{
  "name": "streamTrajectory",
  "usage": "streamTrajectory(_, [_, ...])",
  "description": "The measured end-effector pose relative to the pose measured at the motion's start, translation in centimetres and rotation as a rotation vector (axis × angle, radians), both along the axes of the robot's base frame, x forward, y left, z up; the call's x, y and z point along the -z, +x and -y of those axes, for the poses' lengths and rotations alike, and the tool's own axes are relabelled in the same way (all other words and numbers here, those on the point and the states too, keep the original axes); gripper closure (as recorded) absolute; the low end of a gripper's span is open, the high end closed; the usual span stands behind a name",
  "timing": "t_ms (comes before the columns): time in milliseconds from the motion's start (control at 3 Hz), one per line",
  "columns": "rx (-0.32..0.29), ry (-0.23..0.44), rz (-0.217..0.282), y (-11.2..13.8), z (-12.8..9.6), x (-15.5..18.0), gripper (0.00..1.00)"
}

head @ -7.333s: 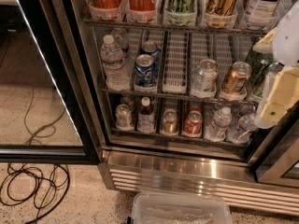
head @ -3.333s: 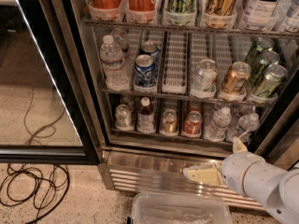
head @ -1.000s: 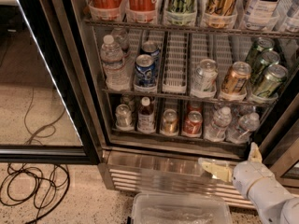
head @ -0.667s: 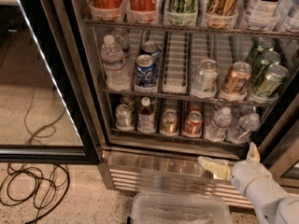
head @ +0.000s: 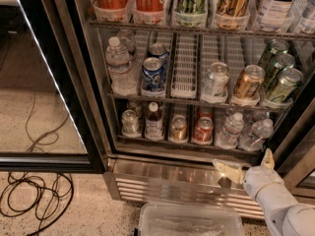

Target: Pick water bottle from bottom shelf of fridge

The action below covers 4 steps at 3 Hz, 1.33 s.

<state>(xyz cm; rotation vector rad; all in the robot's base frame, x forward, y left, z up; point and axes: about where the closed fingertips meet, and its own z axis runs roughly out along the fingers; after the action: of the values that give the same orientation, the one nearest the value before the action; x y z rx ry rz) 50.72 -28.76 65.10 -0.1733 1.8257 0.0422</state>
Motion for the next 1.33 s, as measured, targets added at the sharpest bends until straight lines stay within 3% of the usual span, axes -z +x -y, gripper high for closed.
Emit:
streamTrajectory(333, [0.005,0.0,0.011,0.2,0.0,-0.2,0.18])
streamTrajectory(667, [0.045,0.011,0.038,0.6,0.3,-0.3,0.29])
streamTrajectory(1000, [0.093,0.007,0.072,1.1,1.2,-0.5,0.34])
streamTrajectory(1333, [0.157,-0.005,0.106,1.9,3.2,-0.5,0.31])
